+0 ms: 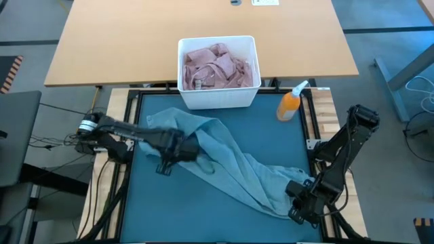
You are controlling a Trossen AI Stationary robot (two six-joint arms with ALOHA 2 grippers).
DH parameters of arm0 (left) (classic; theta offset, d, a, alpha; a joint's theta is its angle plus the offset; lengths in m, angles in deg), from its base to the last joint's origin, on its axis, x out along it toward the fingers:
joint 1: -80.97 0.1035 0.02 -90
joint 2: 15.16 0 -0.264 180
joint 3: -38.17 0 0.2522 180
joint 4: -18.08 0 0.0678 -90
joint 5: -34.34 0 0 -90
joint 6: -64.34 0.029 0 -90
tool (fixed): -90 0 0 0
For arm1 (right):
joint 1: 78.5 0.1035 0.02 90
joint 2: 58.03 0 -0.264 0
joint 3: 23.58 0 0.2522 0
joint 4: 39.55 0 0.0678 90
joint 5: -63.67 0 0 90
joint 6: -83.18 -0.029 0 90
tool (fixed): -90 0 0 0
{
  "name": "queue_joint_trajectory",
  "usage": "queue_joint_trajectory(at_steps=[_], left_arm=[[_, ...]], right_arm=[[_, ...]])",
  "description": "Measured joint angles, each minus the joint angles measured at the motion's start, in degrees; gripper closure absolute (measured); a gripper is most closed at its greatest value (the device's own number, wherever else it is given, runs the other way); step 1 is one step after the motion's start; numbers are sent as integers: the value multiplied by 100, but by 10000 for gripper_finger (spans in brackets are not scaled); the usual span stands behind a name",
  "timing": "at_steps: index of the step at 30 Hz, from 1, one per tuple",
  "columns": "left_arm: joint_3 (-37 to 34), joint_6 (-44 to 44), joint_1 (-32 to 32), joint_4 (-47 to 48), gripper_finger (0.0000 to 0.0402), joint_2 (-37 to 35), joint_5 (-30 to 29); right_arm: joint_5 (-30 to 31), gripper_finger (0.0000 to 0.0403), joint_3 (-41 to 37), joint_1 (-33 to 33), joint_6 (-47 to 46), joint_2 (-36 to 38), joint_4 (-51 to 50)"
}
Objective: Fold Laundry from Bin
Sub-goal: Fold the blue pants
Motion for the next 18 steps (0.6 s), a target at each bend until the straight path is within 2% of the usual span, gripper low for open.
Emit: queue_joint_trajectory(at_steps=[6, 13, 18], left_arm=[[-850, -798, -839, -127, 401, -402, 38], [-1159, -1711, -1506, -367, 401, -1053, 195], [-1355, -2261, -1925, -549, 401, -1349, 644]], right_arm=[[-499, 368, 241, -2, 521, 1, -76], [-236, 363, 242, -92, -103, 2, -268], [-319, 338, 242, -309, 111, 10, -379]])
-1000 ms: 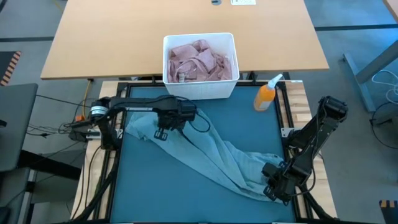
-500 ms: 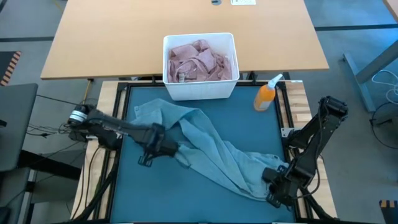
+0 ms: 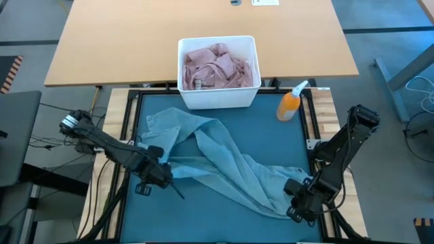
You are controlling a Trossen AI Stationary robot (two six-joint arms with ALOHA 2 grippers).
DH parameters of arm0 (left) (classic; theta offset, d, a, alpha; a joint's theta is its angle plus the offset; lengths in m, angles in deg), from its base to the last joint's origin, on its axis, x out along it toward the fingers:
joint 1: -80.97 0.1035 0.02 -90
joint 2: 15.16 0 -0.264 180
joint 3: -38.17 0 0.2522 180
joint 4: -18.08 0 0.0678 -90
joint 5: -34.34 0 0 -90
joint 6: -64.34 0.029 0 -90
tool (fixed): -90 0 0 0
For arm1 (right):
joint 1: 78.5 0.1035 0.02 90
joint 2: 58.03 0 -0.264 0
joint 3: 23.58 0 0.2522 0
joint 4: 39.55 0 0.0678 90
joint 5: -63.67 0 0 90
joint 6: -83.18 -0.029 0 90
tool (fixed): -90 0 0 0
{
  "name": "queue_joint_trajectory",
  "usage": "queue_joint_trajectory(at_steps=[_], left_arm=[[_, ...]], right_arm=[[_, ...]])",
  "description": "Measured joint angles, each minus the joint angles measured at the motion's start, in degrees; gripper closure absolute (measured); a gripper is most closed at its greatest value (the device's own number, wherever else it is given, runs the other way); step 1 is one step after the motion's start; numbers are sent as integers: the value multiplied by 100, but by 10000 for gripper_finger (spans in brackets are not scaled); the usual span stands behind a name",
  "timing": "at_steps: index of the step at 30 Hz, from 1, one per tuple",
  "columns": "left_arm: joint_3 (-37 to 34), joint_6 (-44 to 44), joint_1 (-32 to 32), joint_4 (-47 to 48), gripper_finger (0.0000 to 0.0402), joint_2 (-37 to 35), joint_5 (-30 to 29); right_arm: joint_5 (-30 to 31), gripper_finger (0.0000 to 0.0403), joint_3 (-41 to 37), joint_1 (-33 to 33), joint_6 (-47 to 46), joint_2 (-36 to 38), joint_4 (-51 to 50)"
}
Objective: Fold Laundry from Bin
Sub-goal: Fold the blue pants
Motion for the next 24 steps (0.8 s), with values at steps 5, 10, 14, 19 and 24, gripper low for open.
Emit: queue_joint_trajectory(at_steps=[5, 10, 14, 19, 24], left_arm=[[-274, -540, -367, -88, 401, -78, 800], [-656, -897, -606, -441, 401, -76, 1133], [-1003, -1068, -641, -881, 402, -75, 1235], [-1246, -1120, -639, -990, 401, -72, 1392], [-1340, -1157, -628, -999, 401, -69, 1594]], right_arm=[[-520, 318, 0, -227, 209, 128, 25], [369, 315, 0, -451, 913, 300, 1052], [1561, 316, 15, -818, 2499, 36, 2517], [1476, 316, 9, -1551, 3770, -916, 3455], [898, 316, 4, -2223, 5034, -1958, 4818]])
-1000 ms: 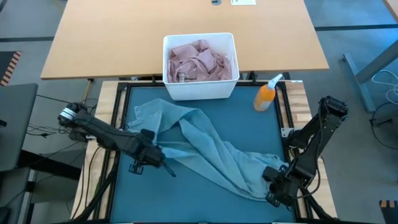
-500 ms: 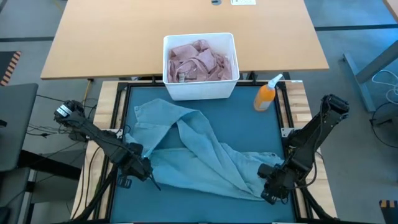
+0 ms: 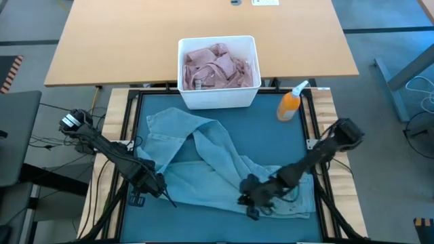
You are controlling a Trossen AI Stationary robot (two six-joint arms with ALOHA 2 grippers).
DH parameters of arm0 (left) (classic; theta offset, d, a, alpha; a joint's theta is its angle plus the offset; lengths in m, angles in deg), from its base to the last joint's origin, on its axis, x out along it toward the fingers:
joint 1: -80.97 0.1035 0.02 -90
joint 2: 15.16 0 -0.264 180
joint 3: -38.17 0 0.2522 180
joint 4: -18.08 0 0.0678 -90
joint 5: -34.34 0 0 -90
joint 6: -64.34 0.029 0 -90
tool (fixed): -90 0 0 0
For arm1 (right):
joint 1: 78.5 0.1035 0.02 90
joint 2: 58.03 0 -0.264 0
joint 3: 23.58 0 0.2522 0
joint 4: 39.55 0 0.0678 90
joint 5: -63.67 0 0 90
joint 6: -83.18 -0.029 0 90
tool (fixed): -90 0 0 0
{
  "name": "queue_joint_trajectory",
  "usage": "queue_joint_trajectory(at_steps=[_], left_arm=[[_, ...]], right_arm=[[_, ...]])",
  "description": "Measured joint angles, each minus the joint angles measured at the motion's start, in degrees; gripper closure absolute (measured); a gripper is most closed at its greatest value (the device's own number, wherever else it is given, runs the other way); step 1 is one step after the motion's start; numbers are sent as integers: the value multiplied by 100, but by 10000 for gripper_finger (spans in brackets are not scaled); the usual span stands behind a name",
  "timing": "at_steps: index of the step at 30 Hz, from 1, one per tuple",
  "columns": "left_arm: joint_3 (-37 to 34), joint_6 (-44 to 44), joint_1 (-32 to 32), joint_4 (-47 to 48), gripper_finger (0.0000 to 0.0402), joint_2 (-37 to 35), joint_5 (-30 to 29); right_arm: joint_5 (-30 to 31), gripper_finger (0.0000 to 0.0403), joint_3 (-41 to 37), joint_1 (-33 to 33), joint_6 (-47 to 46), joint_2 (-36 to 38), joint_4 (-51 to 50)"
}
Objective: Fold Laundry from Bin
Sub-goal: Fold the blue pants
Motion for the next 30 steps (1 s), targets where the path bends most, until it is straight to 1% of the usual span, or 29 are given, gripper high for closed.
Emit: queue_joint_trajectory(at_steps=[4, 7, 10, 12, 14, 18, 22, 25, 28, 30], left_arm=[[0, -98, 0, 5, 401, -2, 42], [0, -113, 0, 8, 401, 0, 38], [0, -117, 0, 29, 401, 0, -300], [0, -112, 0, 29, 401, 0, -675], [0, -114, 0, 18, 401, 0, -1034], [0, -219, 2, 12, 401, 0, -1837], [0, -705, 2, 9, 401, 0, -2728], [0, -1178, 2, 9, 401, 0, -3187], [-128, -1572, 2, 27, 401, 0, -3310], [-309, -1747, -11, 35, 401, 2, -3295]], right_arm=[[-63, 316, 0, -505, 769, -582, 913], [-63, 316, 0, -879, 979, -844, 1138], [-61, 316, 0, -1128, 992, -938, 671], [-35, 316, 3, -1214, 955, -942, 187], [126, 317, 26, -1262, 746, -900, -277], [698, 334, 35, -1263, 188, -745, -1275], [1423, 362, 13, -1129, -563, -556, -2161], [1896, 383, -21, -1007, -971, -348, -2682], [2213, 391, -35, -866, -696, -86, -2439], [2140, 387, -21, -805, -129, 105, -1788]])
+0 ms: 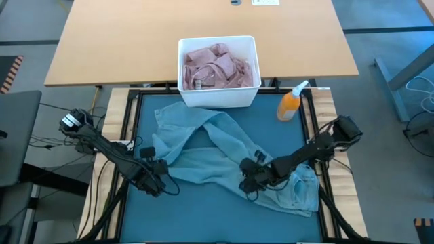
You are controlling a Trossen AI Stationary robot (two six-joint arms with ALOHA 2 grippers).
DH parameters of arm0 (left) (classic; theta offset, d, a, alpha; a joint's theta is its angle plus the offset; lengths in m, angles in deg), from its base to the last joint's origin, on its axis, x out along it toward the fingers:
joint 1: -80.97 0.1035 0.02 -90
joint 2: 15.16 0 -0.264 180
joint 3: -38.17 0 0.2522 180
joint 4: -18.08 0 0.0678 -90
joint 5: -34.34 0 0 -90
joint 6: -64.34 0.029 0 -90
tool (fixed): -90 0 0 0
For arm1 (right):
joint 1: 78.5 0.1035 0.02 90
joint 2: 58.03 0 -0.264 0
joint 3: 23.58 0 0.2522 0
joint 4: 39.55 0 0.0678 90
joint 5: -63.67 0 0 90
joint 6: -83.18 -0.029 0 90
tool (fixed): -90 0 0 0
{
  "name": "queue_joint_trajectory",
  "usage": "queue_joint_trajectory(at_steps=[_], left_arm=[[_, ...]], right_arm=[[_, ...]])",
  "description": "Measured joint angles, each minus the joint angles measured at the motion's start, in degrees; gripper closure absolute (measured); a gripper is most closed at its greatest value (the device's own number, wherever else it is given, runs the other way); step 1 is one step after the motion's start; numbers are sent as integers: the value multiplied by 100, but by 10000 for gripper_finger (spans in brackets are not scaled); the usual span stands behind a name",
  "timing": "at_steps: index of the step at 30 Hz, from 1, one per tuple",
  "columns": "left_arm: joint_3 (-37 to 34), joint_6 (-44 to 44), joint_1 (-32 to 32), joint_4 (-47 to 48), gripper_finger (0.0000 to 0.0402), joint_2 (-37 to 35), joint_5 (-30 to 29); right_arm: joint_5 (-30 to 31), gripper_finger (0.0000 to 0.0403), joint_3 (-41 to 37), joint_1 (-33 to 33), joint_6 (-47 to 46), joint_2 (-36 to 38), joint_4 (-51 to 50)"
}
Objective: Fold Laundry from Bin
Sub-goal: Fold the blue pants
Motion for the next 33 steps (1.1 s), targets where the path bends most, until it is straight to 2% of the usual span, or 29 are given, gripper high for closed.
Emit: queue_joint_trajectory(at_steps=[4, 8, 13, 15, 19, 24, 29, 33], left_arm=[[-480, -248, -66, -106, 401, 0, 3], [-894, -266, -68, -399, 401, 2, -126], [-1162, -420, -67, -374, 401, 0, -384], [-1181, -493, -67, -290, 401, 2, -563], [-1179, -490, -63, -253, 401, 2, -828], [-1175, -408, -63, -349, 401, 0, -855], [-1175, -255, -63, -781, 401, 2, -617], [-1175, -303, -63, -950, 401, 2, -403]], right_arm=[[-617, 372, 8, -64, 1080, 140, 1210], [-890, 376, 11, -384, 1815, -167, 2211], [-2474, 385, 10, -680, 2205, -990, 3505], [-2773, 384, 12, -641, 2084, -1221, 3622], [-2994, 381, 15, -472, 1654, -1454, 3399], [-3772, 382, 28, -184, 1558, -1465, 3329], [-3723, 381, 12, -209, 2225, -980, 3168], [-2688, 382, 19, -518, 2816, -516, 3267]])
